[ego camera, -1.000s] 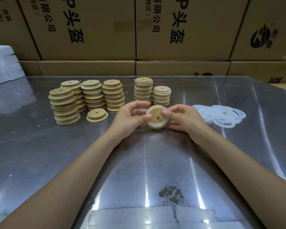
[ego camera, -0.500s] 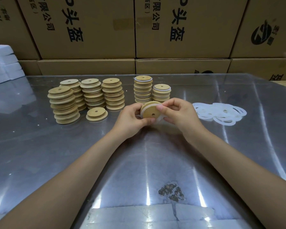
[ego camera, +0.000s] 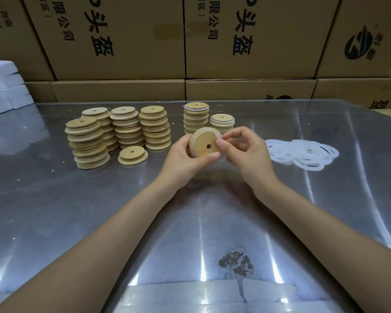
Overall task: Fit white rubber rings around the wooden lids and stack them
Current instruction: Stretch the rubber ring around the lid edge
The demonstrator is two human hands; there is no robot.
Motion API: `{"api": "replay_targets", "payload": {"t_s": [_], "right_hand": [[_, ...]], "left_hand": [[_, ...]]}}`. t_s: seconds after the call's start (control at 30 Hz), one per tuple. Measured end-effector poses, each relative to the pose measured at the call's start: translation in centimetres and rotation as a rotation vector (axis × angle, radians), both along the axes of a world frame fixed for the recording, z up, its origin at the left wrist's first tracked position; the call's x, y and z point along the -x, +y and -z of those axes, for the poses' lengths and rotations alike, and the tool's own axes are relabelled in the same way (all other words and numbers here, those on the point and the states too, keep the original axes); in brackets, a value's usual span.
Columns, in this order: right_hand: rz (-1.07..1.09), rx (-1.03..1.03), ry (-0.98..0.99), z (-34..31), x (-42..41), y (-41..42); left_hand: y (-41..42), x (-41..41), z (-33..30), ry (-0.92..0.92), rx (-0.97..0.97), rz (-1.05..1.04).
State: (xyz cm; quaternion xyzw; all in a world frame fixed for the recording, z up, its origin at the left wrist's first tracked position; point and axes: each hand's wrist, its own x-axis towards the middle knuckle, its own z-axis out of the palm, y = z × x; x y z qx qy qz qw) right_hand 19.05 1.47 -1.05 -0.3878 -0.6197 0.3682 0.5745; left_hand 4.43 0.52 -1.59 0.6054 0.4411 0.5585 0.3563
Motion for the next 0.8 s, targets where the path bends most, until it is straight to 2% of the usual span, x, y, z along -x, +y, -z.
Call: {"api": "replay_targets", "payload": {"t_s": [0.13,0.33,0.63,0.8], "right_hand": [[0.011,-0.089,-0.054,0.02,0.28,-0.28],[0.045,-0.123,-0.047,-0.23,0.36,-0.61],[-0.162,0.282,0.225,-0.41,0.2,-0.38],[-0.166,0.225,0.187,-0.83,-0.15,-0.07]], "left_hand": [[0.1,0.08,-0.18,0.201,-0.118,-0.091],[0.08,0.06,0.02,0.295,-0.177,-0.137],[0.16,0.44,-0.15,0.102,-0.097,-0.009],[-0.36,-0.04,-0.24,-0.076,0.025,0.064]]}}
